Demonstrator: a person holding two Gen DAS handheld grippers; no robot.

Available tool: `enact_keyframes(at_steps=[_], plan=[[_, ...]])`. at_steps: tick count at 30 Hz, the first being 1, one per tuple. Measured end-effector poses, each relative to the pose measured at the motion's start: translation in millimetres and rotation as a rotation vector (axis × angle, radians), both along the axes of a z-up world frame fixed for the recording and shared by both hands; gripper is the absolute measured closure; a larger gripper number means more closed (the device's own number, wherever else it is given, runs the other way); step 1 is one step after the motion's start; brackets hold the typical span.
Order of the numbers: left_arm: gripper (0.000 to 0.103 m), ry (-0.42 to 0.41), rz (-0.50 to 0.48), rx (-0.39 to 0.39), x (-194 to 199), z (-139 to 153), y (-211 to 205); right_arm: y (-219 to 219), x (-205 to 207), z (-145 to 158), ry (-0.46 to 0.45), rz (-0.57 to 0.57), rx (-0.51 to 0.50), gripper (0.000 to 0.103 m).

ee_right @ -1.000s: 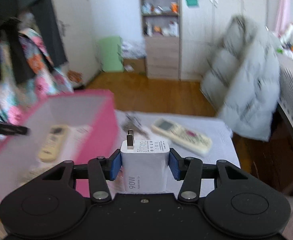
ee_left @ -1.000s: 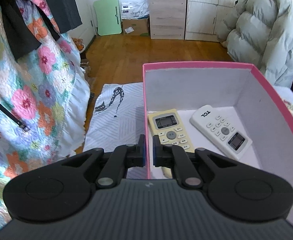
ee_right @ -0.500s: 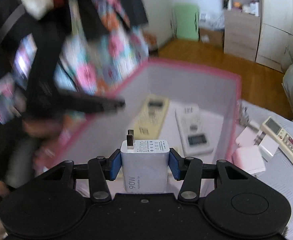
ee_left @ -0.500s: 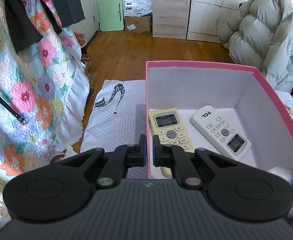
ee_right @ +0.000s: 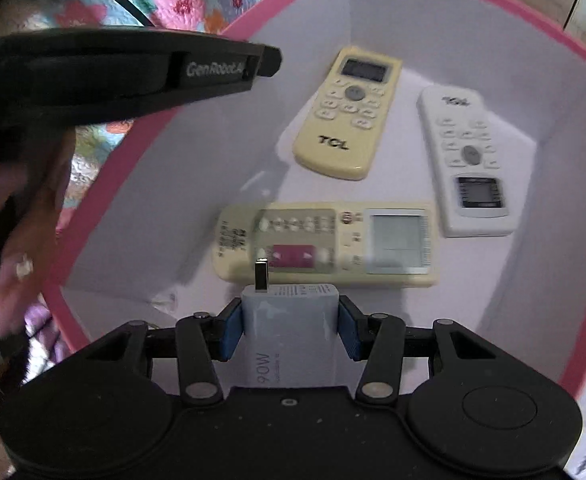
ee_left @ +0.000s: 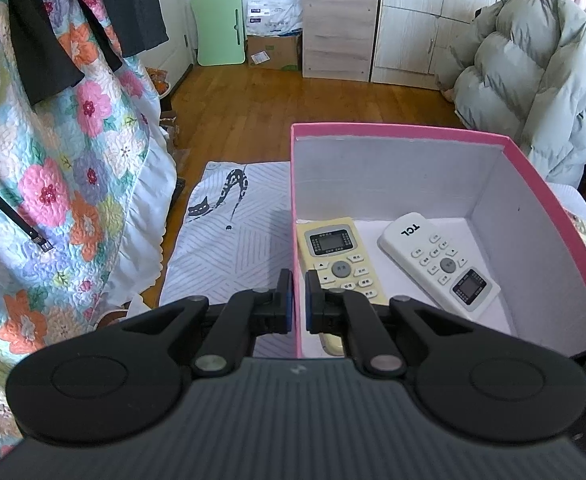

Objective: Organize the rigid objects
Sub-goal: 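Lower the large charger into the pink box and open the right gripper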

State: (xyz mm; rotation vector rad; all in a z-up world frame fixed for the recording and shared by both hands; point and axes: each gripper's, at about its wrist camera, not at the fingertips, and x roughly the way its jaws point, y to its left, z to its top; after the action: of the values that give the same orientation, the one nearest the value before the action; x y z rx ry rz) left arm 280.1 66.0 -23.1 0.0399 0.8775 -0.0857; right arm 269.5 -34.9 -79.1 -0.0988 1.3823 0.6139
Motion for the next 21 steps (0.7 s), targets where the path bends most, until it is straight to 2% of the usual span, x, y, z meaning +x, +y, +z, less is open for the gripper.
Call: enact_keyframes(at_steps=[2,6,9,10,12,14,16,20,21], plan=[[0.099,0.000,0.002,-0.004,0,0,0,4,5,-4,0.070,-0.037,0.019,0.049],[0.099,-0.002,0.014,-0.029,2,0,4,6,10,-12,0.124,-0.114,0.040,0.049],[0.099,-0.002,0.017,-0.041,0,0,5,-10,18,-18,0.205,-0.268,0.136,0.049],[0.099,-0.003,0.018,-0.044,0,0,5,-16,19,-19,0.216,-0.324,0.187,0.049],[0.099,-0.004,0.019,-0.045,-1,0,5,-23,19,-19,0.196,-0.367,0.239,0.048],[0.099,-0.004,0.018,-0.044,-1,0,6,-24,17,-17,0.158,-0.369,0.237,0.048],[0.099,-0.004,0.016,-0.036,-1,-1,5,-25,14,-16,0.158,-0.376,0.236,0.048],[0.099,-0.004,0.018,-0.040,-2,0,6,-30,10,-15,0.180,-0.378,0.222,0.048],[0.099,-0.003,0.020,-0.045,-1,0,6,-30,8,-17,0.212,-0.381,0.236,0.048]])
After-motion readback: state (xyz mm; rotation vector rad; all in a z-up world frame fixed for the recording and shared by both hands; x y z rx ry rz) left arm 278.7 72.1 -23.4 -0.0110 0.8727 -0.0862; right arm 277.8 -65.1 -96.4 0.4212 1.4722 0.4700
